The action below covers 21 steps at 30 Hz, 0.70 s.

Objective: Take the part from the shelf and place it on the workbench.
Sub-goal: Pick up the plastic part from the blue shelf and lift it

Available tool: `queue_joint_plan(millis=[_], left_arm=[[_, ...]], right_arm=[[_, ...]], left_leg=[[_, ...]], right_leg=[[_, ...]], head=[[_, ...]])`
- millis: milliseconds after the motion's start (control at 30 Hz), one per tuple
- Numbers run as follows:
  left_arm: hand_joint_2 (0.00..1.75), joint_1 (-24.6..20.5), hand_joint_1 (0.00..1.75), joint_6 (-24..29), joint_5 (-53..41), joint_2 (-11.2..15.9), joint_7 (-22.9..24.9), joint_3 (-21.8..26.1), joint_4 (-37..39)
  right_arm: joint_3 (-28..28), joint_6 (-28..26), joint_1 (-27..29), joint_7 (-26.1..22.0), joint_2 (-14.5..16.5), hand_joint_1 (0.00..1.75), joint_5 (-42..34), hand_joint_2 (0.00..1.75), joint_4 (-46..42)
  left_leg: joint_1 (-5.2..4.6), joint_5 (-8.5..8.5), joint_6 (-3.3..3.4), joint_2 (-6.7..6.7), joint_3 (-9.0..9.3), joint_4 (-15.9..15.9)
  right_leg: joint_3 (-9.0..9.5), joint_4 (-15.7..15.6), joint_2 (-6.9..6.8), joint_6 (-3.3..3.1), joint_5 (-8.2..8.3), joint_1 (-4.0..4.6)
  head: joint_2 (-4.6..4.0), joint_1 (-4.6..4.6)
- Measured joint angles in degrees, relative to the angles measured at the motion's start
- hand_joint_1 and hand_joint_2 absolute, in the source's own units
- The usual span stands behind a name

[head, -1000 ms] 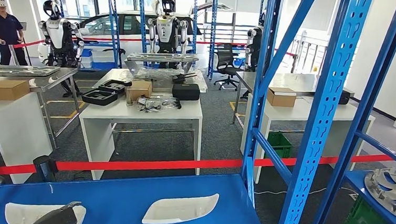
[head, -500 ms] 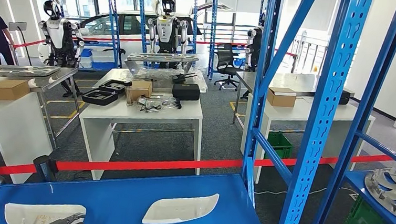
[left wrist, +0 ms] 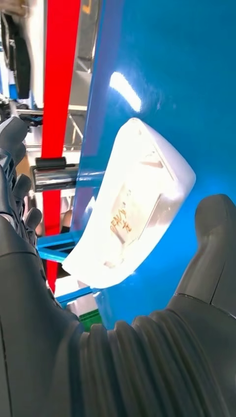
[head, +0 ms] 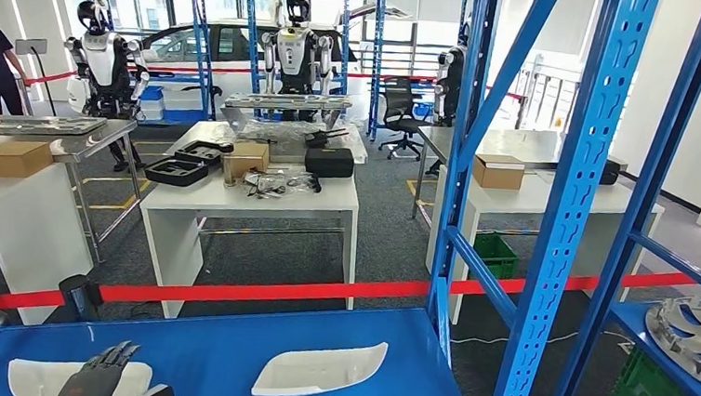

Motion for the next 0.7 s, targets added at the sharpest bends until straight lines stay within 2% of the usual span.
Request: queue_joint_plan(millis=[200, 467, 500, 533, 600, 633, 667, 700], left_arm=[[1.75, 0.27, 0.0, 1.29, -1.85, -0.33, 2.51, -1.7, 0.05], [1.75, 1.32, 0.0, -0.48, -3.27, 0.57, 3.99, -3.05, 0.32], [1.75, 1.52, 0.08, -0.86, -3.59, 0.78, 4.27, -3.15, 0.37], [1.75, 1.71, 0.34, -1.36, -4.03, 0.96, 4.69, -3.35, 0.44], [1.75, 1.97, 1.19, -2.47, -4.94, 1.21, 5.68, -3.88, 0.59], [1.75, 2.04, 1.55, -2.98, -5.34, 1.29, 6.15, -4.19, 0.67], [1.75, 2.08, 1.72, -3.39, -5.64, 1.34, 6.49, -4.42, 0.73], [1.75, 2.09, 1.75, -3.79, -5.85, 1.39, 6.81, -4.65, 0.8]], right_arm=[[0.0, -0.07, -0.02, 0.0, -0.01, 0.0, 0.21, 1.75, 0.0], [0.0, 0.21, 0.0, 0.0, -0.01, 0.0, 0.86, 1.75, 0.0], [0.0, 0.21, 0.0, 0.0, -0.01, 0.0, 0.93, 1.75, 0.0], [0.0, 0.16, -0.01, 0.0, 0.0, 0.0, 0.97, 1.75, 0.0], [0.0, 0.03, -0.02, 0.0, 0.01, 0.0, 0.99, 1.75, 0.0], [0.0, -0.05, -0.03, 0.0, 0.0, 0.0, 0.99, 1.75, 0.0], [0.0, -0.1, -0.04, 0.0, 0.0, 0.0, 0.99, 1.75, 0.0], [0.0, -0.13, -0.05, 0.0, 0.0, 0.0, 0.99, 1.75, 0.0]], left_leg=[[0.0, 0.0, 0.0, 0.0, 0.0, 0.0], [0.0, 0.0, 0.0, 0.01, -0.01, -0.01], [0.0, 0.0, 0.0, 0.0, -0.01, -0.01], [0.0, 0.0, 0.0, 0.0, -0.01, -0.01], [0.0, 0.0, 0.0, -0.01, -0.01, -0.01], [0.0, 0.0, 0.0, -0.02, -0.02, -0.01], [0.0, 0.0, 0.0, -0.02, -0.02, -0.01], [0.0, 0.0, 0.0, -0.02, -0.02, -0.01]], right_leg=[[0.0, 0.0, -0.01, 0.0, 0.0, 0.01], [0.0, 0.0, 0.0, 0.0, -0.01, 0.01], [0.0, 0.0, 0.0, 0.0, -0.01, 0.01], [0.0, 0.0, -0.01, 0.0, -0.01, 0.01], [0.0, 0.0, -0.02, 0.01, -0.02, 0.01], [0.0, 0.0, -0.03, 0.01, -0.02, 0.01], [0.0, 0.0, -0.03, 0.02, -0.02, 0.01], [0.0, 0.0, -0.03, 0.02, -0.02, 0.01]], head=[[0.0, 0.0], [-0.01, 0.0], [-0.01, 0.0], [-0.01, 0.0], [-0.01, 0.0], [-0.01, 0.0], [-0.01, 0.0], [-0.01, 0.0]])
